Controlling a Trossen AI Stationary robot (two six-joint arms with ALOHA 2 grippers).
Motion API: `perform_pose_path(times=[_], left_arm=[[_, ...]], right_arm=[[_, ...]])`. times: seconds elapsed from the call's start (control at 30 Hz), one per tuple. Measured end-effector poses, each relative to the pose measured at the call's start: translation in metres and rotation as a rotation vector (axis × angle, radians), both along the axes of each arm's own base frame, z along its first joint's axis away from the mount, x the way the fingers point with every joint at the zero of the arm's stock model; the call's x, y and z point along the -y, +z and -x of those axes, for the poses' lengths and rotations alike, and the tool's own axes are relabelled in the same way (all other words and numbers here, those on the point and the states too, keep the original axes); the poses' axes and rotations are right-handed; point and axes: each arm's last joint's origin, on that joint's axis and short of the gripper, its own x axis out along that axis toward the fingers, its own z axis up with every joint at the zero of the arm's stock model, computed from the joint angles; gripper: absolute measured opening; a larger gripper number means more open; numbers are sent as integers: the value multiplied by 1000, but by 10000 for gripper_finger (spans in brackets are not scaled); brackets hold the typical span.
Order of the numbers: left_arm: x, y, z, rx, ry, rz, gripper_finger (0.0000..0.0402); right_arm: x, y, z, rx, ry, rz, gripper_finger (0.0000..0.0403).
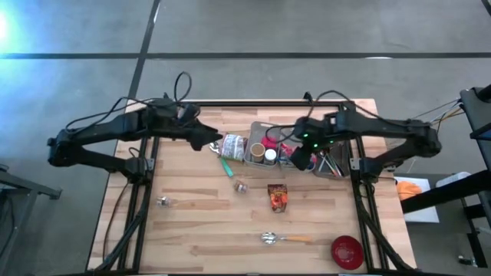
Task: Pick & Place Food Item
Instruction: Put the green noodle pack into the right gray bin
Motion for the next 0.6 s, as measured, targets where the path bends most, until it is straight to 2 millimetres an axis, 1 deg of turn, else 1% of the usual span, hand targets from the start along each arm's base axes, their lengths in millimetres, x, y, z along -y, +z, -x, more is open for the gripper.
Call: perform_pose_path(times=[0.13,0.3,0.5,0.6], left_arm=[[-1,-15,-10,-148,17,-223,279],[0,-43,-28,-379,-19,-406,257],[0,-76,-49,-533,-97,-499,226],[1,-94,-58,-632,-143,-612,218]], right_arm=[[-1,16,16,87,-44,7,187],[-1,31,33,165,-109,87,187],[-1,37,40,197,-138,141,187],[0,36,39,191,-135,157,187]])
